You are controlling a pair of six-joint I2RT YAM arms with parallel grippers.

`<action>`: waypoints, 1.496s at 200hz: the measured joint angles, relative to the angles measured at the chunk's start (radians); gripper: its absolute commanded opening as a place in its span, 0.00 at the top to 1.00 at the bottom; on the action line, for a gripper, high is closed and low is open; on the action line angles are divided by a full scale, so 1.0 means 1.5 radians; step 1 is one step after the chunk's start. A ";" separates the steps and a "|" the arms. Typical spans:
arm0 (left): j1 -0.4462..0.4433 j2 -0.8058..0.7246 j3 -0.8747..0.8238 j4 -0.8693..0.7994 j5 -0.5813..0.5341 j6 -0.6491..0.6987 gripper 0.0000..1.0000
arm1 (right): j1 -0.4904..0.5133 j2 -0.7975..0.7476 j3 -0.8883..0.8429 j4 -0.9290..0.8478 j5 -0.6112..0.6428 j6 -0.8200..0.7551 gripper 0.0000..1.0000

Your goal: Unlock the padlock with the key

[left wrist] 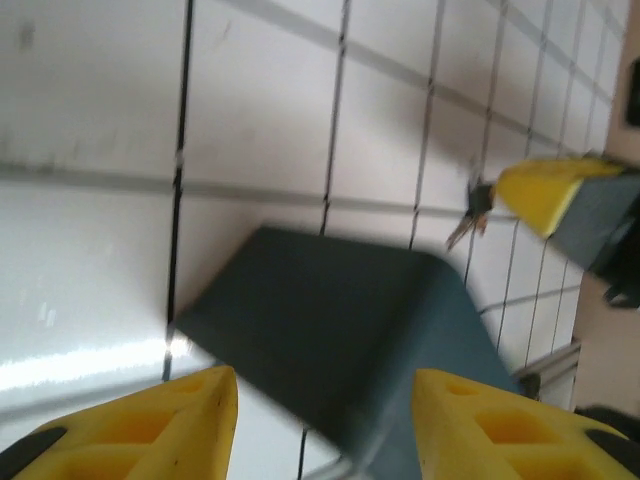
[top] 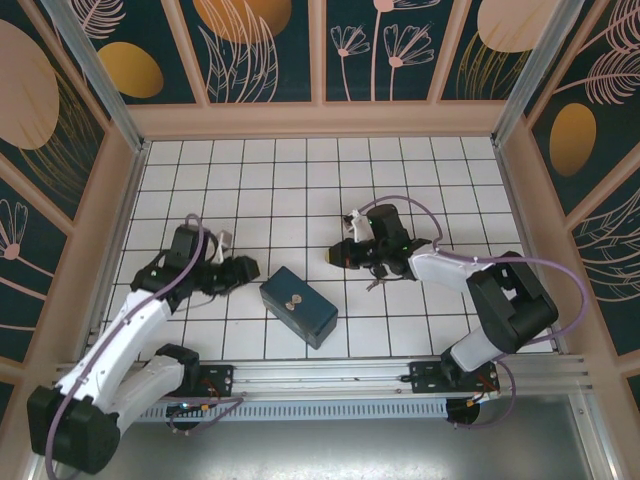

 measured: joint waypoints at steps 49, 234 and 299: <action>-0.051 -0.054 -0.069 -0.014 0.101 -0.072 0.59 | 0.015 -0.003 0.000 -0.102 0.005 -0.022 0.92; -0.168 0.573 0.329 0.409 -0.085 -0.143 0.53 | -0.124 -0.051 0.016 -0.215 0.039 -0.025 0.87; -0.130 0.503 0.304 0.385 0.021 -0.094 0.55 | -0.082 -0.028 -0.036 -0.045 -0.030 0.067 0.92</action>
